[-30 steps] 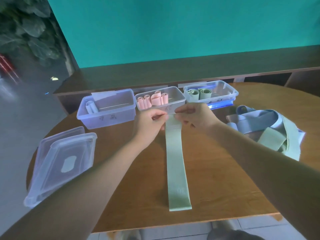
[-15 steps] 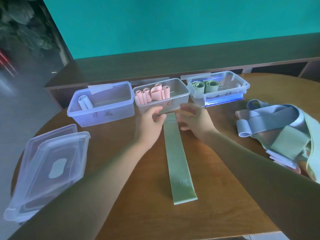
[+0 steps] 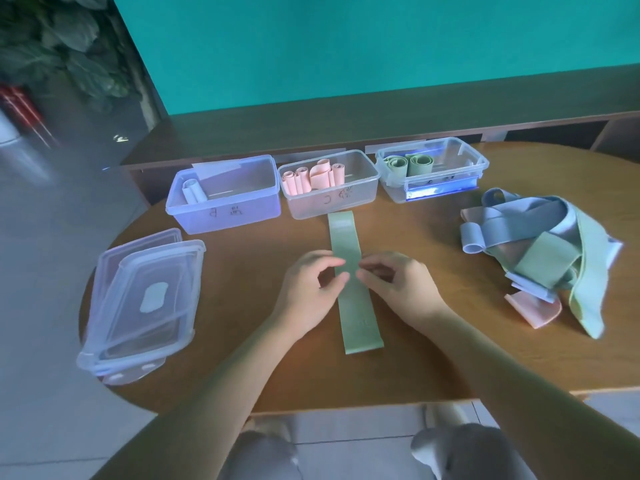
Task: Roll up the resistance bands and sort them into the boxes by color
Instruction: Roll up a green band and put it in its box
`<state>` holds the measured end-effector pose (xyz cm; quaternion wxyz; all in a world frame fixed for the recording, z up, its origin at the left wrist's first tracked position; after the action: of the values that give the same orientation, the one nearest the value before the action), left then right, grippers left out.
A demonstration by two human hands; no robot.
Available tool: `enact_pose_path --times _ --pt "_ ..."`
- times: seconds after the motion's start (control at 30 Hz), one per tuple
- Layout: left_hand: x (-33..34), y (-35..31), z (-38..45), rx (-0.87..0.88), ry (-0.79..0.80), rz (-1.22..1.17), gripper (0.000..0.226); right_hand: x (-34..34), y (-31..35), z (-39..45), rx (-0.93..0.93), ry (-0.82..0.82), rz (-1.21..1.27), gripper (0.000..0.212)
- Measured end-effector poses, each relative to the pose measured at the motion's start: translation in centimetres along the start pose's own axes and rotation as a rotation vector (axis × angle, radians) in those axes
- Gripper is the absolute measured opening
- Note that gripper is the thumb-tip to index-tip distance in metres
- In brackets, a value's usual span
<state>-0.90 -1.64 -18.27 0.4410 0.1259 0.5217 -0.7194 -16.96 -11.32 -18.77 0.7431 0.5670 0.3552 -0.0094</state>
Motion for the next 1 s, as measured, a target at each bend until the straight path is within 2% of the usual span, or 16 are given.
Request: enact_pose_path --times 0.17,0.37,0.57,1.0 --pt "-0.7 -2.8 -5.4 -0.039 0.01 -0.144 0.01 -0.8 -0.2 -4.8 -0.051 0.072 -0.015 0.022" --pt "-1.6 -5.4 -9.5 -0.066 0.019 -0.238 0.013 -1.6 0.4 -9.6 -0.057 0.122 0.058 0.012" --pt "-1.5 -6.1 -10.5 -0.06 0.1 -0.091 0.01 -1.6 0.5 -11.4 -0.101 0.094 -0.068 0.007" --pt "-0.9 -5.7 -10.4 0.069 0.051 0.022 0.004 -0.9 0.3 -11.2 -0.15 0.076 -0.121 0.016"
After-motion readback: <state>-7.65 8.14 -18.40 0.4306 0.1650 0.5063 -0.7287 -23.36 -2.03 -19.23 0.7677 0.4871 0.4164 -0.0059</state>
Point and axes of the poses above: each hand's wrist, its own z-axis towards the middle knuckle, its own x-axis out of the palm, y = z × x, the point moved 5 cm from there along z, towards the middle knuckle, and after that the axes turned 9 degrees about x, right-handed, at the moved point
